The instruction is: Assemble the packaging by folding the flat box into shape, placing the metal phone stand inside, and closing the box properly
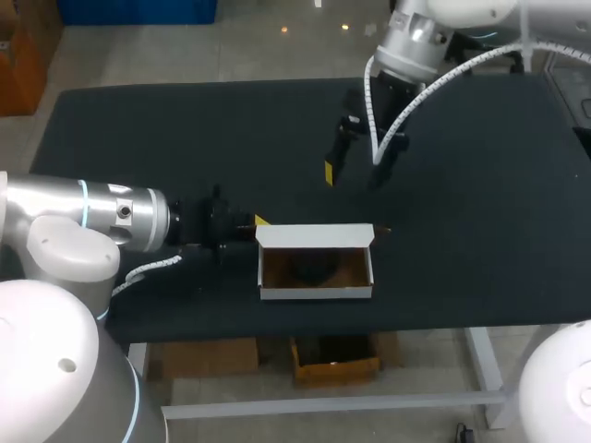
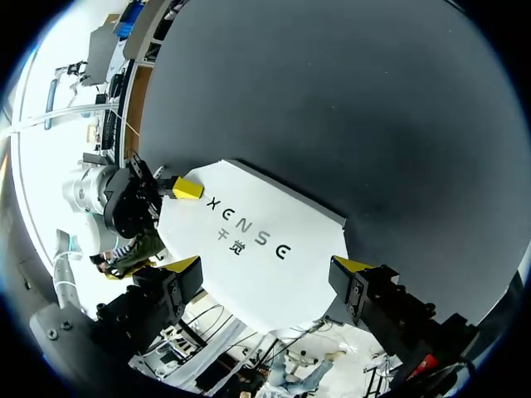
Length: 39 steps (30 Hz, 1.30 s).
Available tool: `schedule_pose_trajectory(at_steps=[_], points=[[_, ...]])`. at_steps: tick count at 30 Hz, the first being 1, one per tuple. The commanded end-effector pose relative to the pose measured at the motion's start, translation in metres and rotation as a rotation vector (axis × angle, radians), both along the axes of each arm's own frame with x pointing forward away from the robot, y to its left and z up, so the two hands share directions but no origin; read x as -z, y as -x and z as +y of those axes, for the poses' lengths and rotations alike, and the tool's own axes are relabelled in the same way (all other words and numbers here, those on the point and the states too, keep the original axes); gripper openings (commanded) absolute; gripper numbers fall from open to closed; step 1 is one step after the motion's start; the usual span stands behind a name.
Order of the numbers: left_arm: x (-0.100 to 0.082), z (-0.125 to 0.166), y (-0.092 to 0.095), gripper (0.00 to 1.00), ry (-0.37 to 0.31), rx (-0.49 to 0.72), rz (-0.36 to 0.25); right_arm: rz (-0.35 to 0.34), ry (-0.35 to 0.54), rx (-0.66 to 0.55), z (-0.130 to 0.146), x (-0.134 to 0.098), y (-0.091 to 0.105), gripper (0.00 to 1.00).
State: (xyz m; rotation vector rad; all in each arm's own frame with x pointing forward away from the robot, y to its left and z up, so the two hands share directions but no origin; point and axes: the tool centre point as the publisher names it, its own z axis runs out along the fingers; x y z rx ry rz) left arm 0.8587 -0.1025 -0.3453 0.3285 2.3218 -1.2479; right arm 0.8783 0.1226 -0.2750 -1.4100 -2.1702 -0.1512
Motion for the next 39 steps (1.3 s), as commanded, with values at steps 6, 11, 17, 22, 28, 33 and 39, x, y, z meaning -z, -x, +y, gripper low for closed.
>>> schedule_pose_trajectory(at_steps=[6, 11, 17, 22, 28, 33, 39], points=[[0.008, -0.002, 0.0, 0.0, 0.004, 0.003, -0.011, 0.044, 0.021, 0.029, 0.003, 0.002, 0.001, 1.0], [0.009, -0.002, 0.002, 0.0, 0.001, 0.002, -0.023, 0.167, 0.042, 0.098, 0.001, 0.007, 0.001, 1.0], [0.011, -0.002, 0.003, 0.0, 0.006, 0.007, -0.035, 0.278, 0.062, 0.2, -0.009, 0.013, 0.007, 1.0], [0.013, -0.005, 0.005, 0.0, -0.002, 0.01, -0.051, 0.34, 0.063, 0.232, -0.014, 0.013, 0.014, 1.0], [0.015, -0.006, 0.008, 0.0, -0.007, 0.014, -0.092, 0.377, 0.078, 0.243, -0.015, 0.015, 0.017, 1.0], [0.018, -0.005, 0.011, 0.0, -0.008, 0.013, -0.125, 0.403, 0.094, 0.245, -0.014, 0.019, 0.022, 0.97], [0.02, -0.003, 0.014, 0.0, 0.004, 0.012, -0.162, 0.418, 0.121, 0.262, -0.015, 0.022, 0.028, 0.89]])
